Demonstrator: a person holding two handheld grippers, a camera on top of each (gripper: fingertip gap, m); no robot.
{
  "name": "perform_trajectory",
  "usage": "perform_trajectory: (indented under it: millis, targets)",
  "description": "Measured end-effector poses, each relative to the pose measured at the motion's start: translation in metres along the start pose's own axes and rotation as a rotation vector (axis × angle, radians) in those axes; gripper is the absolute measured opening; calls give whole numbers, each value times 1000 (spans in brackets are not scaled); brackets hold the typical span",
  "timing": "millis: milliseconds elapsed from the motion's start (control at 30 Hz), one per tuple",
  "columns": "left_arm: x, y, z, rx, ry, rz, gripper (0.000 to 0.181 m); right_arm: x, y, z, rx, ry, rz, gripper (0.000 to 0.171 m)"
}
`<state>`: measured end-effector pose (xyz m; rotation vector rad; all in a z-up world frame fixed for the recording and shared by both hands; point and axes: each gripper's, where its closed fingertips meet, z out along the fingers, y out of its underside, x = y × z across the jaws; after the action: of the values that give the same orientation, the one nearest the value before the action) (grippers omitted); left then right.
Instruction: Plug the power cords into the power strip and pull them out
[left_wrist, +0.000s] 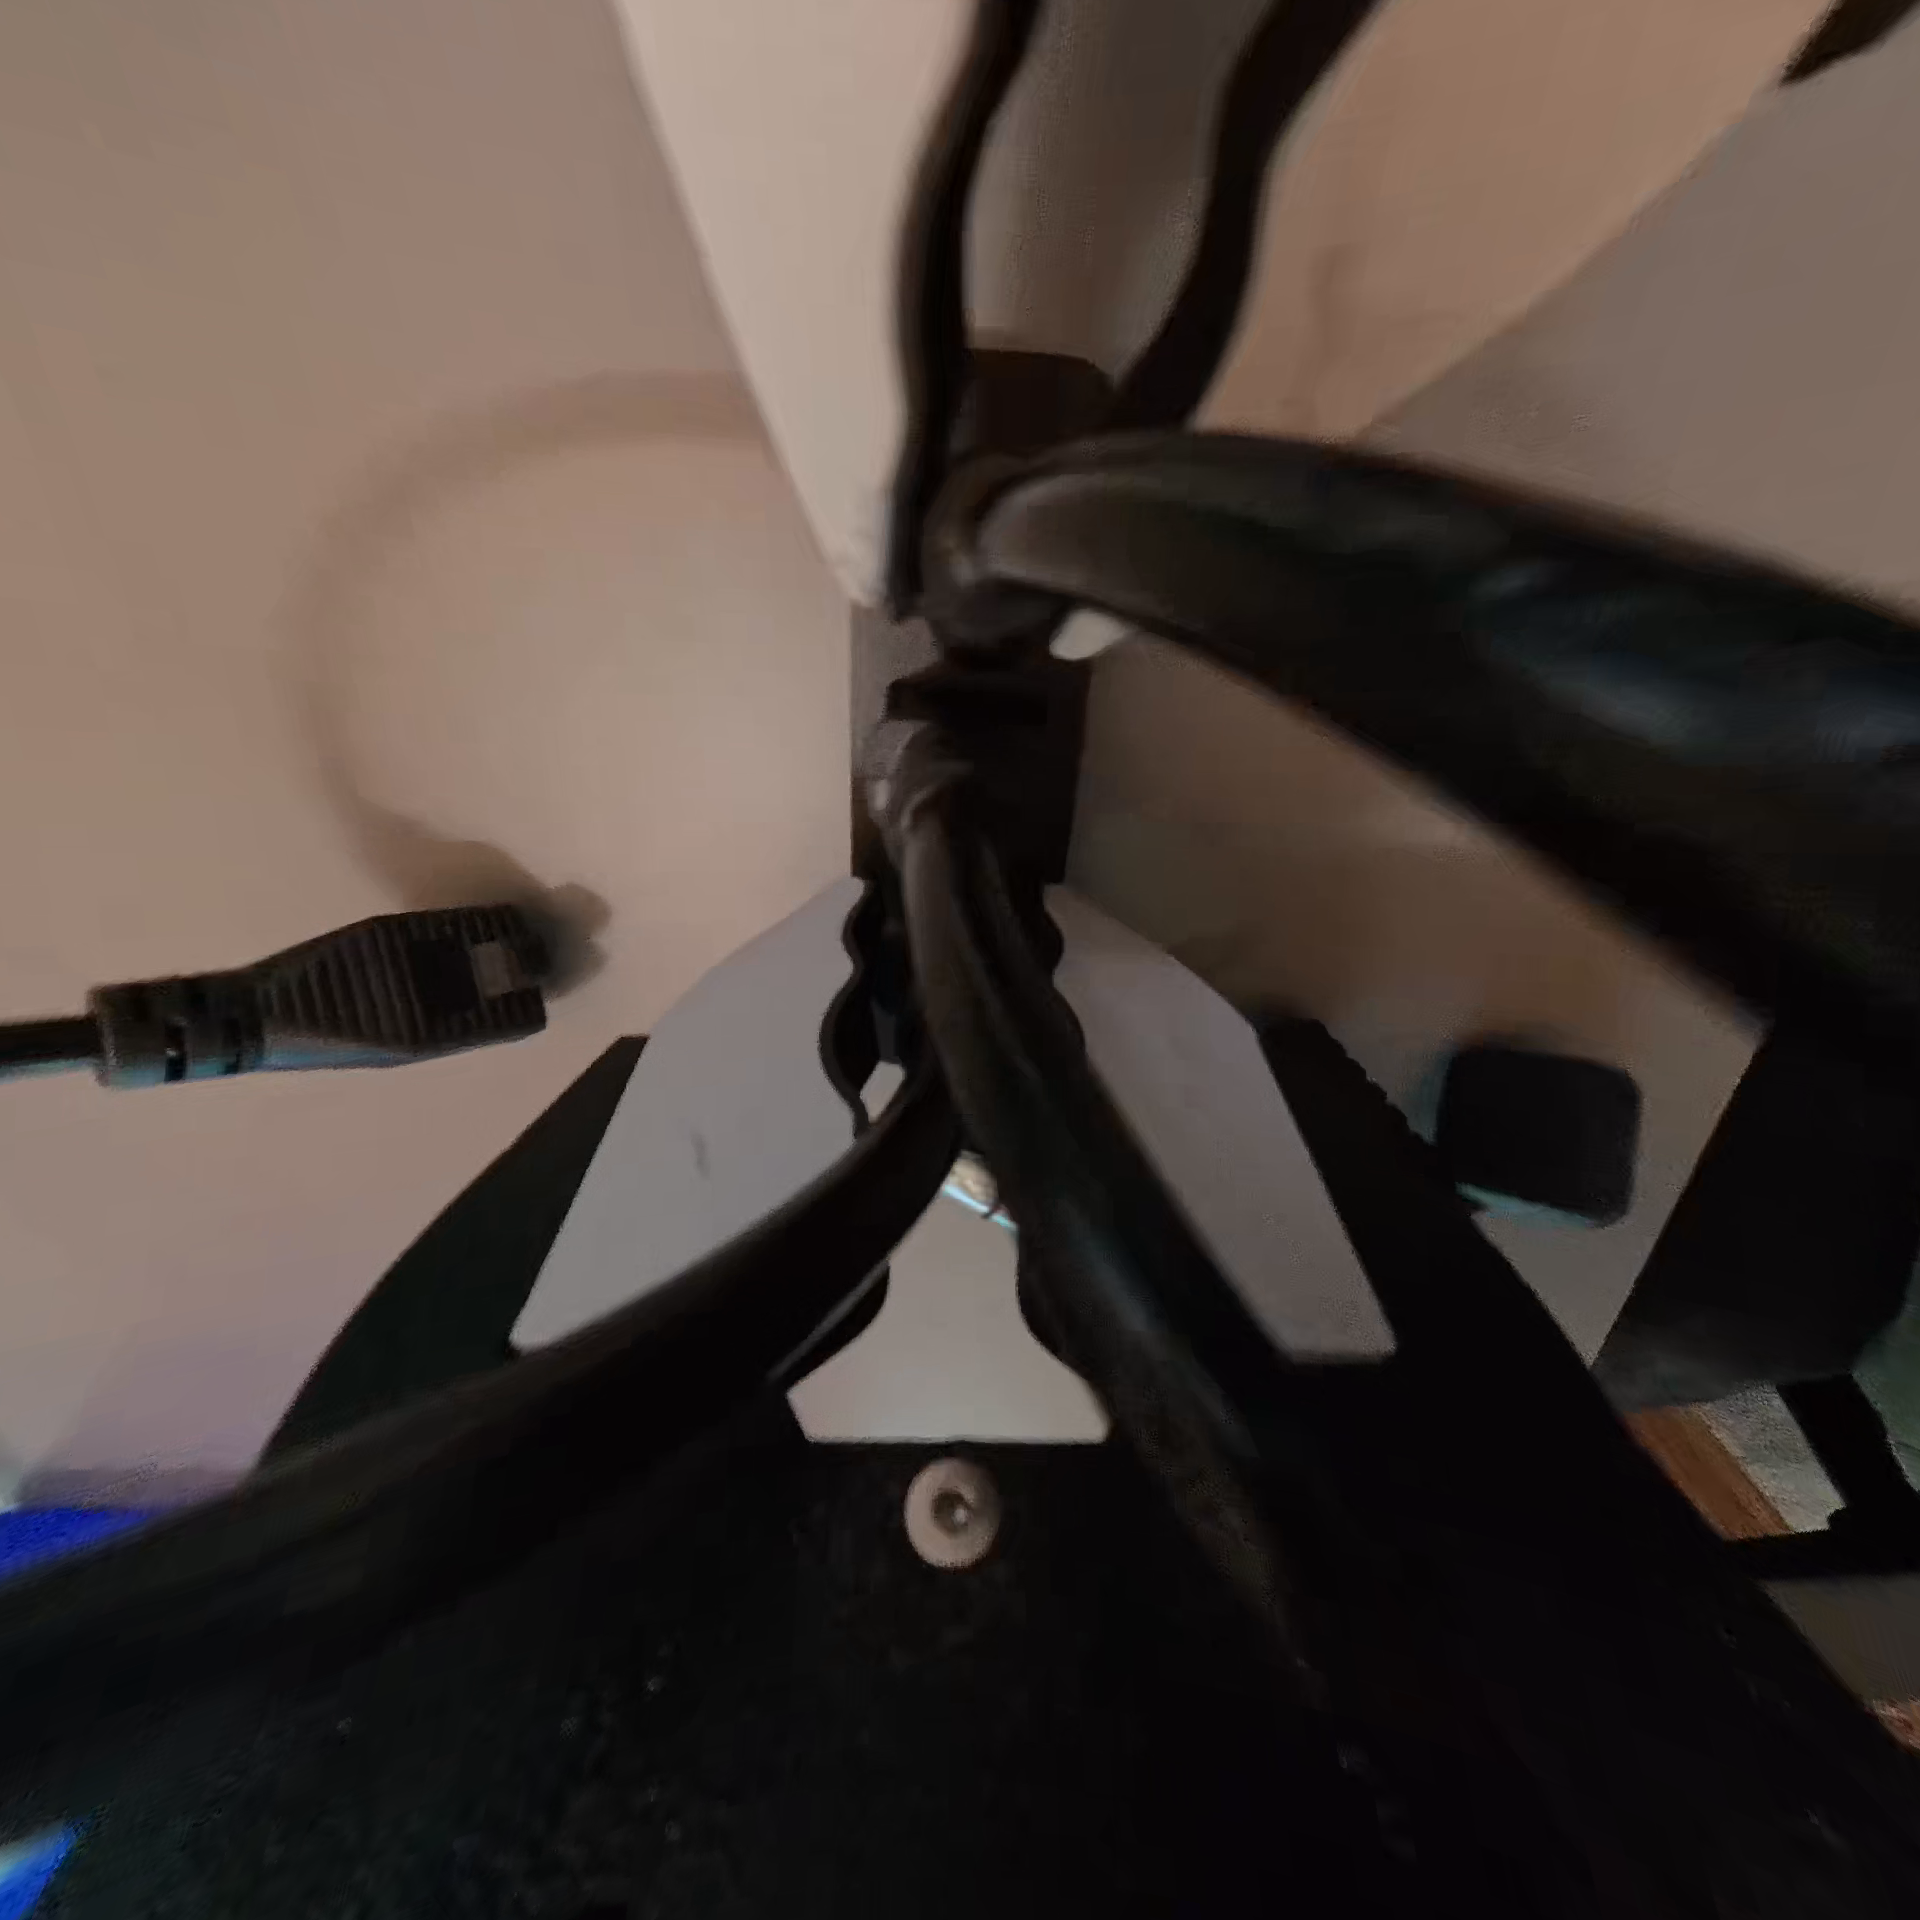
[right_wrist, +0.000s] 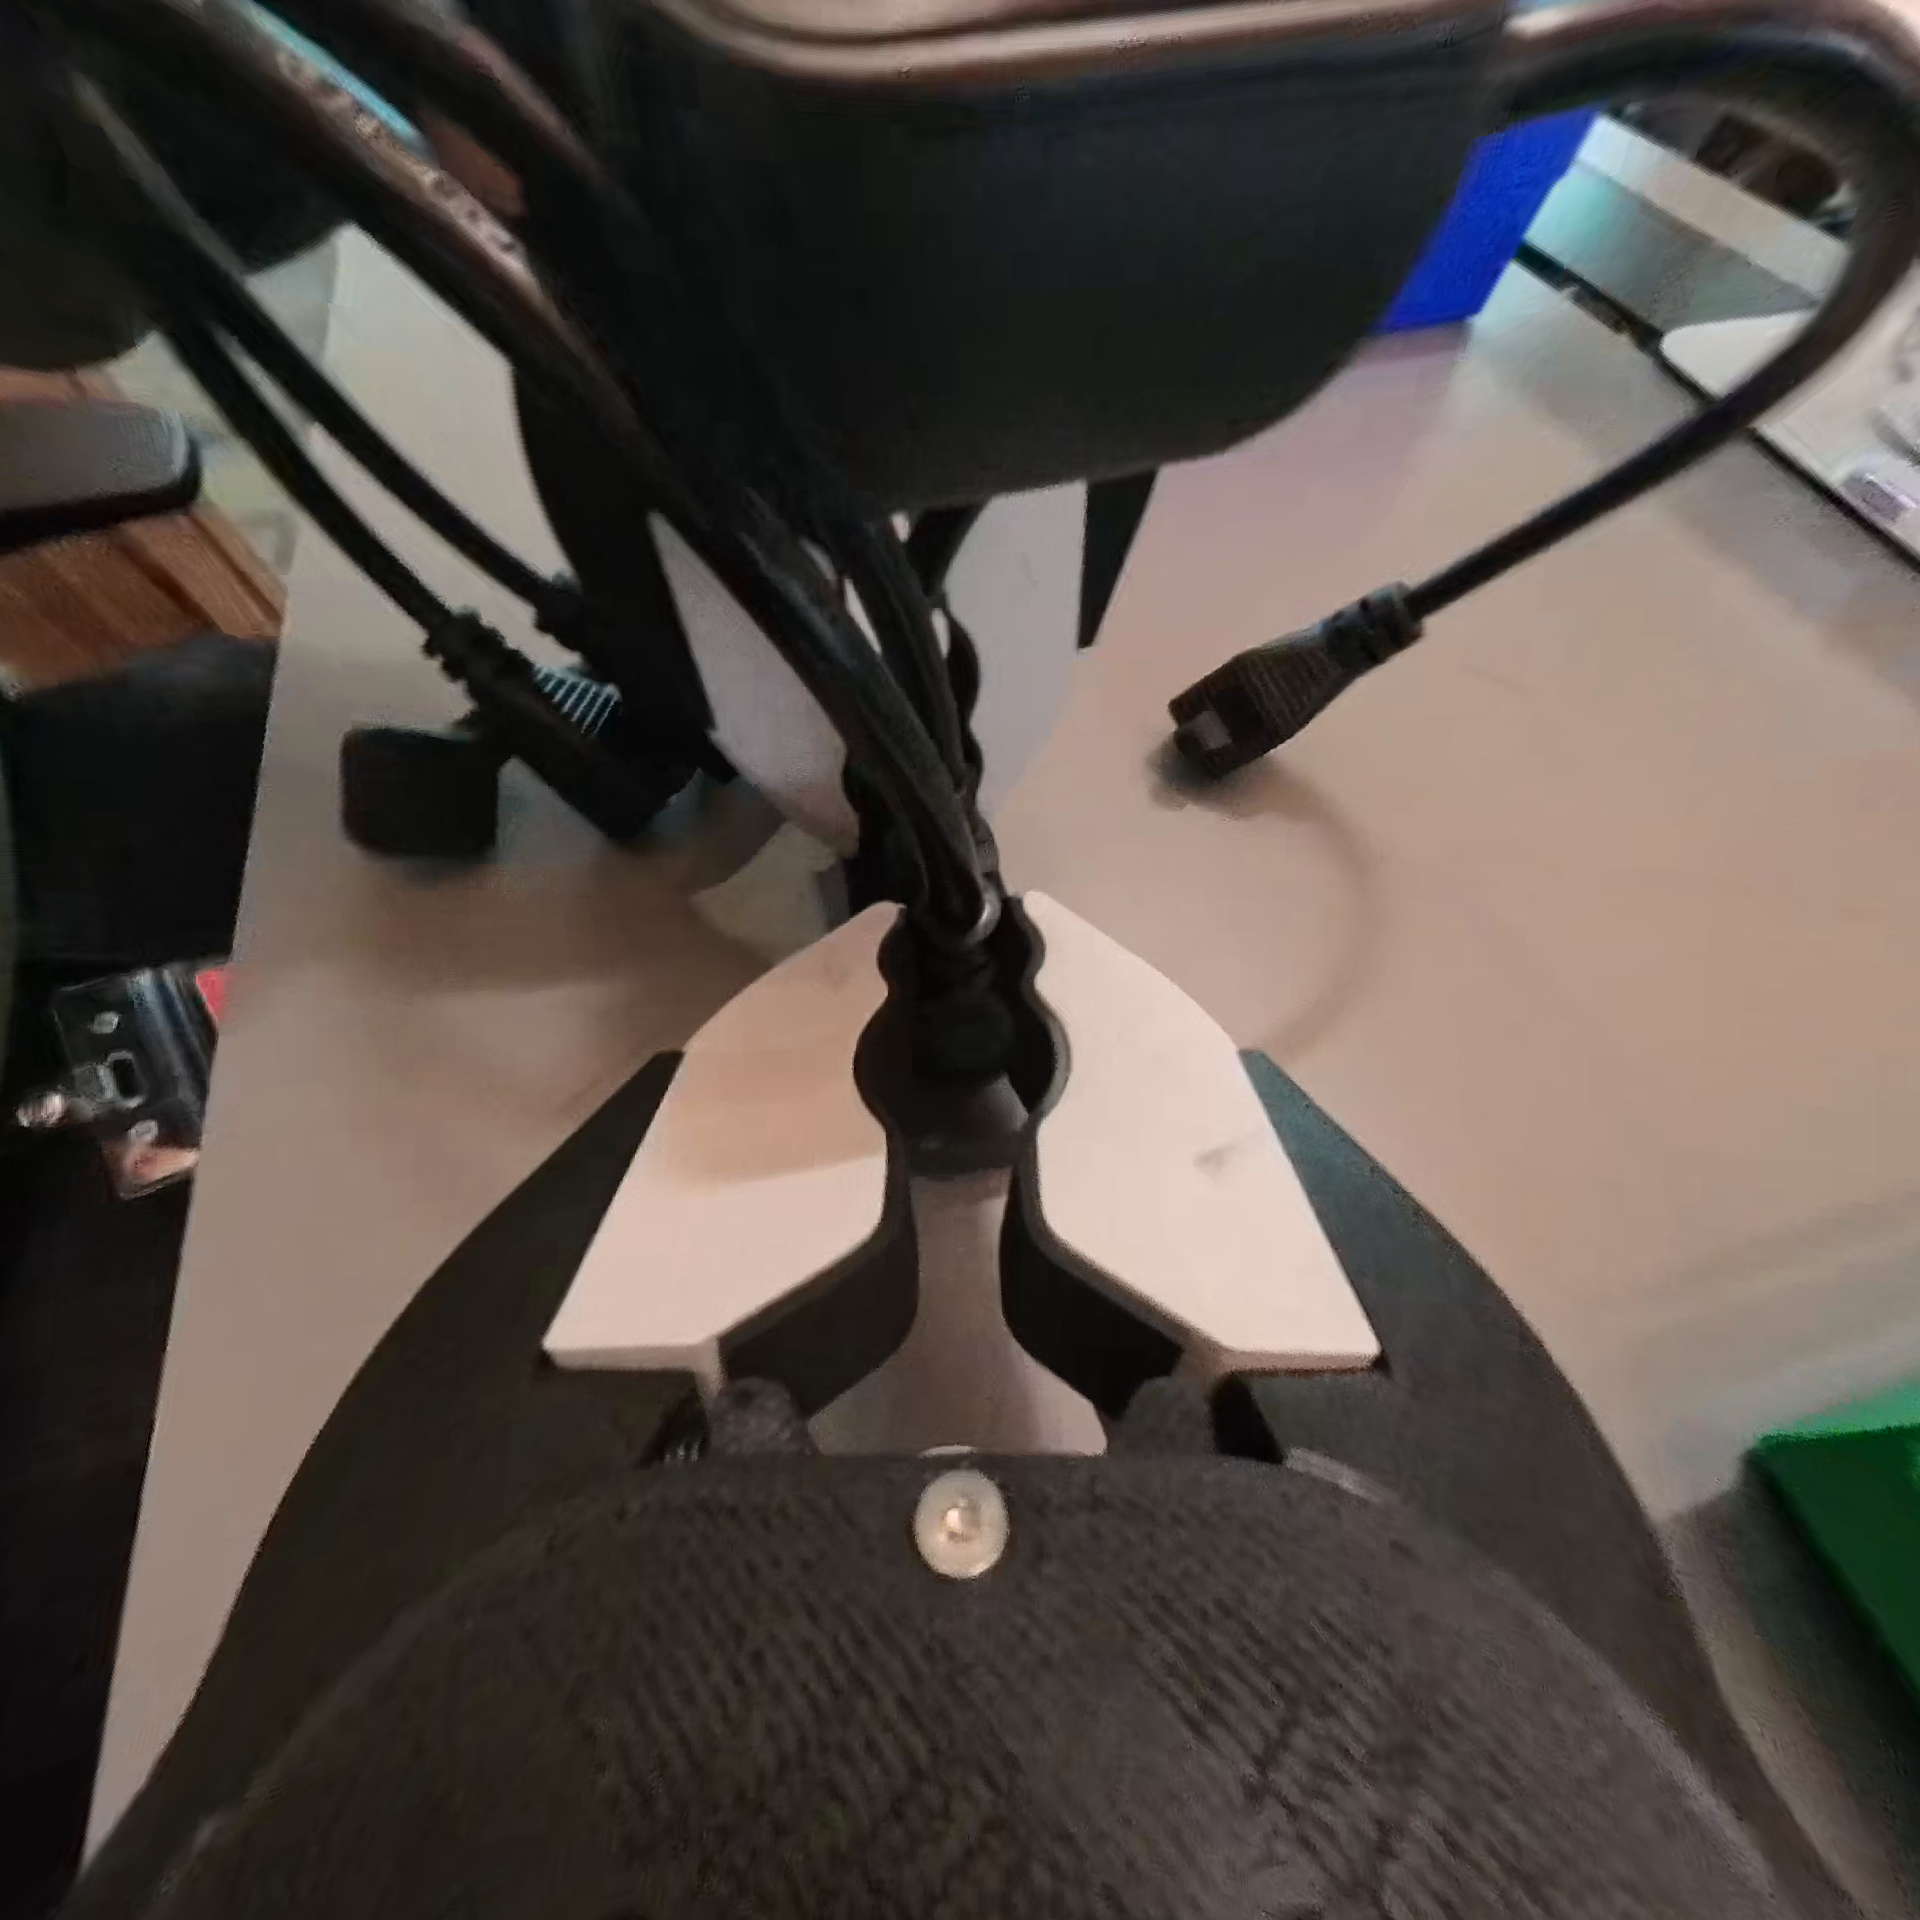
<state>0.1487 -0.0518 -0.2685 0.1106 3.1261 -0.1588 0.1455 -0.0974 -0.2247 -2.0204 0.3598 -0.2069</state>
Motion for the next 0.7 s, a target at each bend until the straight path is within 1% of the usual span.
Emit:
perform_trajectory:
  millis: [67, 100, 233, 300, 367, 433, 533, 633, 700]
  targets:
    - [-3, 0, 0, -10, 0, -31, 26, 8, -2, 2, 55, -11, 77, 15]
    - [-3, 0, 0, -6, 1, -37, 26, 9, -3, 3, 68, -8, 74, 14]
    - [1, -1, 0, -16, 5, 11, 25, -5, 0, -2, -18, -23, -95, 15]
    - [0, -1, 0, -21, 2, -17, 25, 3, -1, 0, 8, -33, -41, 14]
    - [-3, 0, 0, -21, 2, -38, 26, 9, -4, 1, 86, -45, 44, 14]
    - [-4, -1, 0, -19, 2, -36, 26, 9, -5, 1, 131, -49, 77, 14]
    - [-2, -1, 0, -31, 5, -7, 25, 3, -3, -1, 64, -38, -50, 14]
    - [-5, -2, 0, -26, 1, -51, 26, 14, -4, 1, 91, -73, 37, 14]
    - [-4, -2, 0, -15, 3, -40, 25, 9, -4, 0, 77, -61, -6, 14]
